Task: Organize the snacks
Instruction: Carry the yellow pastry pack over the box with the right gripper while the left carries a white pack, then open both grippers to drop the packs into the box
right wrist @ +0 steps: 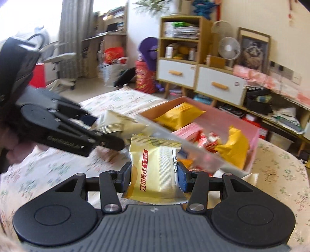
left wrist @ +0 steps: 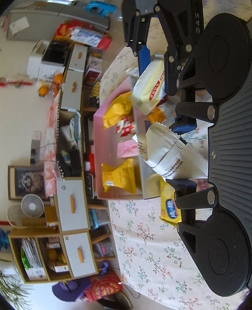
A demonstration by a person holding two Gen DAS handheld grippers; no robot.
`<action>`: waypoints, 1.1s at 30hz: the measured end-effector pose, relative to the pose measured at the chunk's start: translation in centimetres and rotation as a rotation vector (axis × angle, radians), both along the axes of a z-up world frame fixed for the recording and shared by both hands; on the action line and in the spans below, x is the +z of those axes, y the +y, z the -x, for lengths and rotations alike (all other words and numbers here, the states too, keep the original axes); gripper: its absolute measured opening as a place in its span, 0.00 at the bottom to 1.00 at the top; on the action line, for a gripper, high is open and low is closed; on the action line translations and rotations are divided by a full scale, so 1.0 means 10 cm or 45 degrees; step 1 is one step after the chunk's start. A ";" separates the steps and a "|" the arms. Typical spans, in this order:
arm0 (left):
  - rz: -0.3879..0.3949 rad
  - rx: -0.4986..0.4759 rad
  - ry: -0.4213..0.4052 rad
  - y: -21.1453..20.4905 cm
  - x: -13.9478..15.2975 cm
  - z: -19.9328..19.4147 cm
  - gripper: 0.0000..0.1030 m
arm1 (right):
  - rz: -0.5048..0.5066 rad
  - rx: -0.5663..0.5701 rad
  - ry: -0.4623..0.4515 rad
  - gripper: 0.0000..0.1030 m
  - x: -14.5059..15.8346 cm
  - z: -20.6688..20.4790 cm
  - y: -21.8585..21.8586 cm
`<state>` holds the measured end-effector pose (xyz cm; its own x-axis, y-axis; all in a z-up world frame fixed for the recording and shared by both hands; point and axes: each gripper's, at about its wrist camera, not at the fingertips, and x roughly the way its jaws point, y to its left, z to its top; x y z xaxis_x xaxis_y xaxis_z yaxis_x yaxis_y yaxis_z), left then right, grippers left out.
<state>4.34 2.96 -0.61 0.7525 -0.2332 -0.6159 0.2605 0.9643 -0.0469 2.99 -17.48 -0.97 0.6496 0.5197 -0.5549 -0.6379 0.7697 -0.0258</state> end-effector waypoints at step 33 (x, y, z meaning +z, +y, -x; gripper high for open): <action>-0.011 0.176 0.130 -0.17 -0.22 -1.25 0.31 | -0.233 -0.476 0.126 0.43 -0.15 -1.17 -0.09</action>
<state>16.84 1.23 -2.78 0.7105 -0.1260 -0.6924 0.1192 0.9912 -0.0580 14.73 -18.42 -2.47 0.7604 0.3542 -0.5444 -0.3063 0.9347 0.1803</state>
